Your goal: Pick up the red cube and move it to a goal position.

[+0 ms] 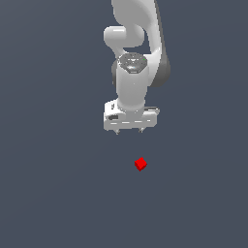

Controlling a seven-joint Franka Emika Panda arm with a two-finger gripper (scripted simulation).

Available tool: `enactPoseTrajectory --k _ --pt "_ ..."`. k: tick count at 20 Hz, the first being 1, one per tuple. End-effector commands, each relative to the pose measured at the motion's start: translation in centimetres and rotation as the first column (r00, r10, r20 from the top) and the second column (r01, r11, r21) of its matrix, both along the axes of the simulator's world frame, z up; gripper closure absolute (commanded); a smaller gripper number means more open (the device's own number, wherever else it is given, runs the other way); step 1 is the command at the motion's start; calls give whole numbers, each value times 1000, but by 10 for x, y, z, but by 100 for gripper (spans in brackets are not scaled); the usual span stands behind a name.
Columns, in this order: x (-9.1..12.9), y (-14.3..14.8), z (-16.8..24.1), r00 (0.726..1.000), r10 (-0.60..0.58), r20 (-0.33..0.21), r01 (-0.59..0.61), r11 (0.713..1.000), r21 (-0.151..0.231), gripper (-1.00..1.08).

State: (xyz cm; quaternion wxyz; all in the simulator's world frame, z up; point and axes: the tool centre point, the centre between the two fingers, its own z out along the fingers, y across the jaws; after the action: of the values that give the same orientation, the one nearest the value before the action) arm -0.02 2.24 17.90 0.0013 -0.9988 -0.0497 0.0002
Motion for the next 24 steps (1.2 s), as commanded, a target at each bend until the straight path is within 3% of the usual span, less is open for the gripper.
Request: enactPoseTrajectory --k 1,15,24 --pt "0 0 0 1000 0 0 0 1000 0 -92" --pt "23 11 -42 993 120 0 -120 993 1 -92" --pt "55 32 -106 953 301 1 -301 953 0 -92"
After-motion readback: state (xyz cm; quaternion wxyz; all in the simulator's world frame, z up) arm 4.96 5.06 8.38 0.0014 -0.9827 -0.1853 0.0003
